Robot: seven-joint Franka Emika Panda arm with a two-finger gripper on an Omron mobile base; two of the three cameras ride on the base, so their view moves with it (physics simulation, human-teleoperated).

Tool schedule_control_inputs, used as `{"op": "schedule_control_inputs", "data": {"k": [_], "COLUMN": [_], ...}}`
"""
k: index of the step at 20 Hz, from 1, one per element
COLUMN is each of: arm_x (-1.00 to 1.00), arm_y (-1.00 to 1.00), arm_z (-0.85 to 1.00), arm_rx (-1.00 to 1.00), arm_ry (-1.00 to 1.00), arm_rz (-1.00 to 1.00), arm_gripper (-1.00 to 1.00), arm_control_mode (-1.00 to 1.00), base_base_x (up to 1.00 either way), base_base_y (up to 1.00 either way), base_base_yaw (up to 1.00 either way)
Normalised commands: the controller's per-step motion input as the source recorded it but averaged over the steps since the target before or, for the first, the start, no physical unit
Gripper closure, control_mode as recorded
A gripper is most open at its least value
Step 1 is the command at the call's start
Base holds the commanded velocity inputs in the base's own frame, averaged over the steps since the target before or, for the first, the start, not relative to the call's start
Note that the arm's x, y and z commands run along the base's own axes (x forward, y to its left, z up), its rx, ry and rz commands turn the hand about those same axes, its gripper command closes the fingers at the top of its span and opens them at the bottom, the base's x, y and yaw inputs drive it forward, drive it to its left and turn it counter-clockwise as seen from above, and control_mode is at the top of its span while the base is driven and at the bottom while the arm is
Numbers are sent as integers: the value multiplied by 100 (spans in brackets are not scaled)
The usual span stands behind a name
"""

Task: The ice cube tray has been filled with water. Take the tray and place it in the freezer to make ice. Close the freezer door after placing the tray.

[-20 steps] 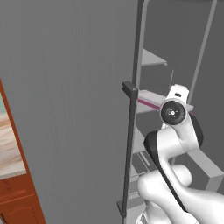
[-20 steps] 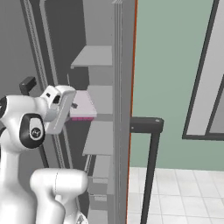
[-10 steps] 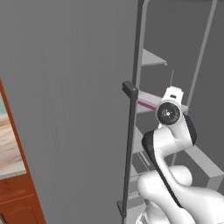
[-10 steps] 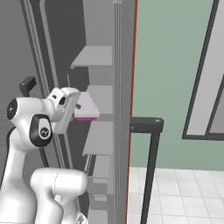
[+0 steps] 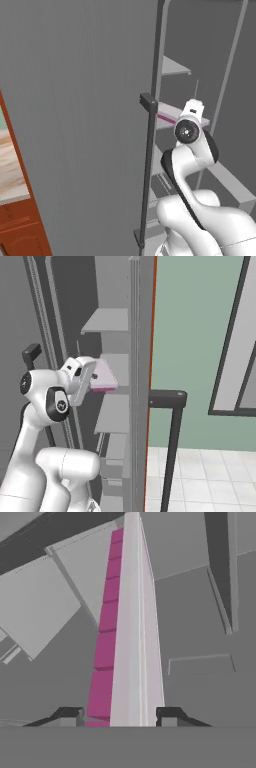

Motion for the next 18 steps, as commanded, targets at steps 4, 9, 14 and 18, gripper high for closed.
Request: {"op": "schedule_control_inputs", "data": {"k": [4,9,14,18], "arm_x": [33,33,36,42], "arm_y": [-16,-15,-7,0], "arm_z": [-8,-5,-10,-16], "arm_rx": [0,0,0,0], "arm_ry": [0,0,0,0], "arm_rz": [2,1,1,0], "arm_gripper": [100,100,100,100], "arm_control_mode": [-100,-100,-100,-100], "base_base_x": [0,0,0,0], "base_base_y": [0,0,0,0], "base_base_yaw": [0,0,0,0]}}
